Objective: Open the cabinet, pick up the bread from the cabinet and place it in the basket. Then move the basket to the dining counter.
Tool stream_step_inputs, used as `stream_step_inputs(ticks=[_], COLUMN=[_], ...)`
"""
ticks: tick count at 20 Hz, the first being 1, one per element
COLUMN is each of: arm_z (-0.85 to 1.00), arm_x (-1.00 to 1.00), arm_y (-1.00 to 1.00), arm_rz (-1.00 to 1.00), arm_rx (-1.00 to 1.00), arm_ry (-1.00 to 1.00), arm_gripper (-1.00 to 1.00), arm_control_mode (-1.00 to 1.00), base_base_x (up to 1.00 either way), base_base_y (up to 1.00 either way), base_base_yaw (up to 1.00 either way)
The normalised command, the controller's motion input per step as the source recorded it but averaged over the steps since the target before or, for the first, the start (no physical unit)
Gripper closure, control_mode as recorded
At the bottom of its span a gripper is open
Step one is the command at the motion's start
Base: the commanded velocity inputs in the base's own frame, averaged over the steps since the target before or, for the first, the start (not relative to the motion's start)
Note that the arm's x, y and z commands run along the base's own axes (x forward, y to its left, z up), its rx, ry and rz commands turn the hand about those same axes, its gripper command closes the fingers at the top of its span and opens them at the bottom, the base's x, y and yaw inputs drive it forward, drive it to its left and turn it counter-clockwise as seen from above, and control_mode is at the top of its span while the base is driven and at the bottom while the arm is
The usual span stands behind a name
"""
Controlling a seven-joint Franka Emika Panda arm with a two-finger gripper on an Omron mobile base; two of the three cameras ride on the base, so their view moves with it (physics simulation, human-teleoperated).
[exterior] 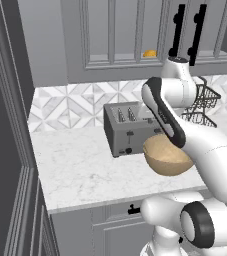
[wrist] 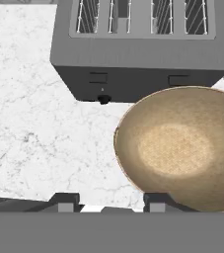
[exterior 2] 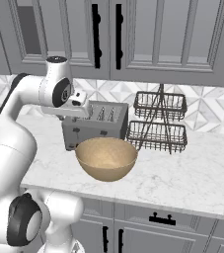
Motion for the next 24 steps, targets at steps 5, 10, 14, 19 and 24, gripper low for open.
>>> stream_step_inputs(ticks=[5, 10, 14, 19, 24], arm_z=[0.02, 0.63, 0.89, 0.83, 0.61], arm_x=[-0.15, -0.04, 0.10, 0.02, 0.00], arm_y=[-0.06, -0.23, -0.47, -0.39, -0.14], arm_rz=[0.00, -0.04, -0.10, -0.04, -0.06], arm_rx=[0.00, 0.00, -0.02, -0.03, -0.02], arm_ry=[-0.02, -0.16, -0.41, -0.46, -0.46], arm_gripper=[-1.00, -1.00, -1.00, -1.00, -1.00], arm_control_mode=[-1.00, -1.00, -1.00, -1.00, -1.00], base_base_x=[0.00, 0.00, 0.00, 0.00, 0.00], base_base_y=[0.00, 0.00, 0.00, 0.00, 0.00], base_base_yaw=[0.00, 0.00, 0.00, 0.00, 0.00])
